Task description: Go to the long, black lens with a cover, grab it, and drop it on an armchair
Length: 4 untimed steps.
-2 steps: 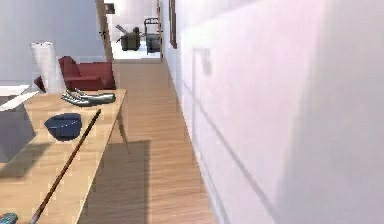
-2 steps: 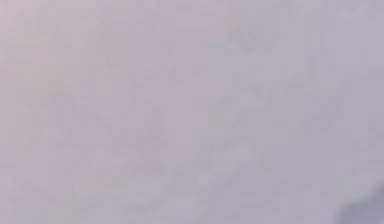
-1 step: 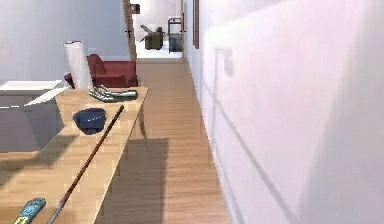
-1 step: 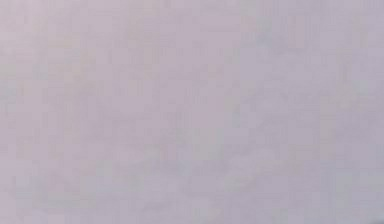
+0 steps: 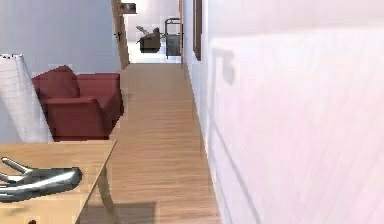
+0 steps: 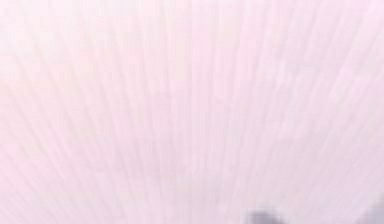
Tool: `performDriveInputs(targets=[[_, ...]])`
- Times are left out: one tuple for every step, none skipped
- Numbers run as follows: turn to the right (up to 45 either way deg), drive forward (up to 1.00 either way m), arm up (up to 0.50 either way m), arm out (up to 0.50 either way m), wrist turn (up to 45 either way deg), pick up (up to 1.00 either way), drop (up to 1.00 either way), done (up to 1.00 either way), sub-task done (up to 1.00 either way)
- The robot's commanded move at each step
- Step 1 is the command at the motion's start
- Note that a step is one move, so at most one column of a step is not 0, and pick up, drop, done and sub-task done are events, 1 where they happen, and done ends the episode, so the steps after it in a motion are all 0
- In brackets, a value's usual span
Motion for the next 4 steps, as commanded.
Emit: performDriveInputs(targets=[[0.0, 1.00, 0.00, 0.00, 0.0, 0.00, 0.00, 0.00, 0.00], [-6.0, 0.00, 0.00, 0.00, 0.0, 0.00, 0.00, 0.00, 0.00], [0.0, 0.25, 0.00, 0.00, 0.0, 0.00, 0.00, 0.00, 0.00], [-9.0, 0.00, 0.00, 0.00, 0.0, 0.00, 0.00, 0.00, 0.00]])
